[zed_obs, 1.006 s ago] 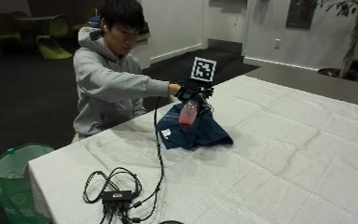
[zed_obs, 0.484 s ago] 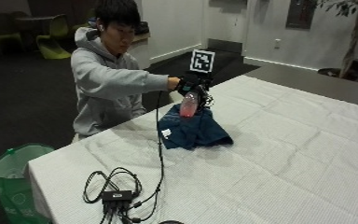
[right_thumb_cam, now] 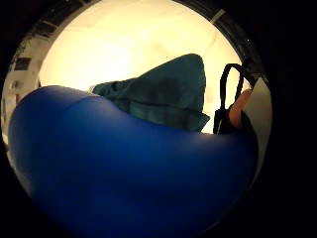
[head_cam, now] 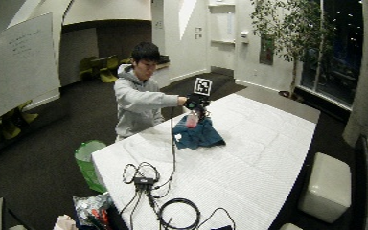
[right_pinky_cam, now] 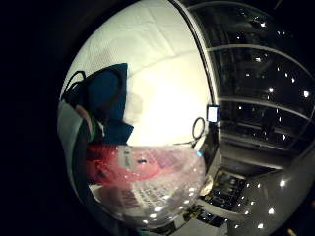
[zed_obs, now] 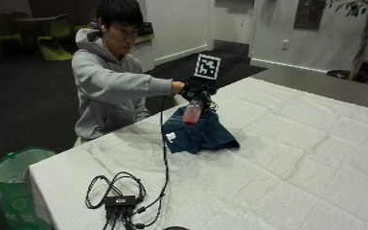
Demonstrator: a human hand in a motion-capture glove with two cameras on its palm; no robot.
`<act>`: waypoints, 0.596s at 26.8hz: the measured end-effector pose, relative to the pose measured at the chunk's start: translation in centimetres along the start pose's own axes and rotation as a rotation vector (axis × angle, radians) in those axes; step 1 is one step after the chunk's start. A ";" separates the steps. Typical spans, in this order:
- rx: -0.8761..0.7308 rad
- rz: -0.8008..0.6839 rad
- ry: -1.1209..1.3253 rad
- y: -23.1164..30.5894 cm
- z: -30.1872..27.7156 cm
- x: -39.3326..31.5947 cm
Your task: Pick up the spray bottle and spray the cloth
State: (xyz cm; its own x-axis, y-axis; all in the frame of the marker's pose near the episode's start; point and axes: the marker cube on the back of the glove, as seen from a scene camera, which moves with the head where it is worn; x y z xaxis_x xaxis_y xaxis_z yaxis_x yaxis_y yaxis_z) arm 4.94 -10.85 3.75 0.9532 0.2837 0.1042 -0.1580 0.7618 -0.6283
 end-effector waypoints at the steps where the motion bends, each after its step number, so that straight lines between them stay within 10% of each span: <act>1: -0.005 -0.011 -0.005 -0.1 0.4 0.0; 9: 0.032 0.016 -0.045 -0.4 0.6 0.6; 16: 0.185 -0.040 -0.637 -0.2 -4.3 -1.9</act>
State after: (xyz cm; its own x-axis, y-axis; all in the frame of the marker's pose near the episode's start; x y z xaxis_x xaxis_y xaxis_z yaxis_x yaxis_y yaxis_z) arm 4.28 -14.04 0.33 0.6297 0.4989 0.5954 -0.2215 0.8500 -0.4780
